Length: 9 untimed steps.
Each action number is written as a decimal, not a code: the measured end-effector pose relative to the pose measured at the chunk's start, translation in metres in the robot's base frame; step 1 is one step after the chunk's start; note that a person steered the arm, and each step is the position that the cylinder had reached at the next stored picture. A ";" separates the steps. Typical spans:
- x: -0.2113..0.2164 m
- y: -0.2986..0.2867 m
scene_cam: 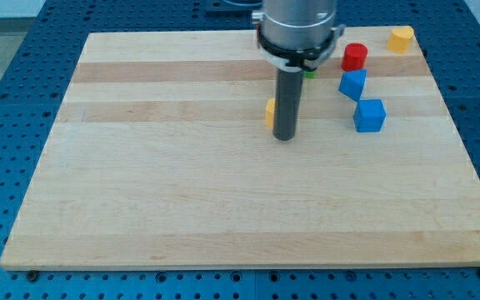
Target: Push green blocks to the top right corner
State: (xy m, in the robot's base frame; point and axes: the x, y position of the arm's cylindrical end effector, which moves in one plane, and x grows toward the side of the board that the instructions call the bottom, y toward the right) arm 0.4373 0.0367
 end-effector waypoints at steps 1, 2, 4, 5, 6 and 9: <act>0.009 -0.022; 0.009 -0.046; -0.003 -0.047; -0.017 -0.035; -0.023 -0.020; -0.064 0.022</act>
State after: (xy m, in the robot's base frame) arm 0.3728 0.0591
